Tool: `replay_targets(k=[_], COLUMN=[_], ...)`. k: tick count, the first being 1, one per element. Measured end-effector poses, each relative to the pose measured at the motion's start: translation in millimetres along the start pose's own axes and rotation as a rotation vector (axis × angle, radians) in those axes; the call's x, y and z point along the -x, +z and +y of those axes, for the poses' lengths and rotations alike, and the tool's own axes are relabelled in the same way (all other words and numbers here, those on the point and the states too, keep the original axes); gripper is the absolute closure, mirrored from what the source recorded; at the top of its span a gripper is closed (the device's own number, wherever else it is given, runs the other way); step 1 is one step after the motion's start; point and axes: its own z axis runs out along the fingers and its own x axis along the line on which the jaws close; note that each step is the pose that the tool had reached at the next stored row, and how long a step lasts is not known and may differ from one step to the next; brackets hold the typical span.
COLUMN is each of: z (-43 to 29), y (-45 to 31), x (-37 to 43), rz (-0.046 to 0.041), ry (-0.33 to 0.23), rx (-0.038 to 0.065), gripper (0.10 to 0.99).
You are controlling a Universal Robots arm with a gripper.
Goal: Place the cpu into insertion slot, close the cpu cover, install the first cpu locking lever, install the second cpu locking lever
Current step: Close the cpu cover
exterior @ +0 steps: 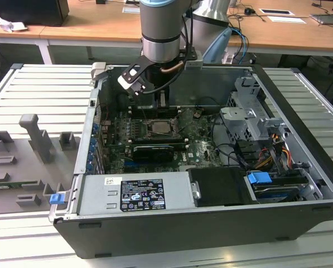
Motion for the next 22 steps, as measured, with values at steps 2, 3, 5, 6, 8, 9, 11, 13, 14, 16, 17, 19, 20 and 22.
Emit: replay_targets(k=[2, 3, 5, 6, 8, 9, 11, 13, 14, 16, 17, 19, 20, 22], z=[0.1, 0.1, 0.1, 0.1, 0.1, 0.2, 0.2, 0.2, 0.2, 0.3, 0.3, 0.3, 0.3, 0.3], y=[-0.7, -1.2, -1.5, -1.7, -2.2, -2.6, -2.9, -3.4, -3.6, -3.8, -3.9, -4.6, -4.7, -5.0], x=[0.0, -0.1, -0.1, -0.1, -0.1, -0.2, -0.2, -0.2, -0.2, -0.2, -0.2, -0.3, -0.3, -0.3], rz=[0.0000, 0.0001, 0.0001, 0.0000, 0.0000, 0.0001, 0.0000, 0.0000, 0.0000, 0.0000, 0.0000, 0.0000, 0.0000, 0.0000], ry=[0.000, 0.000, 0.000, 0.000, 0.000, 0.000, 0.000, 0.000, 0.000, 0.000, 0.000, 0.000, 0.000, 0.000], rx=[0.000, 0.000, 0.000, 0.000, 0.000, 0.000, 0.000, 0.000, 0.000, 0.000, 0.000, 0.000, 0.000, 0.000], gripper=[0.980, 0.980, 0.980, 0.980, 0.980, 0.980, 0.980, 0.980, 0.980, 0.980, 0.980, 0.980, 0.980, 0.980])
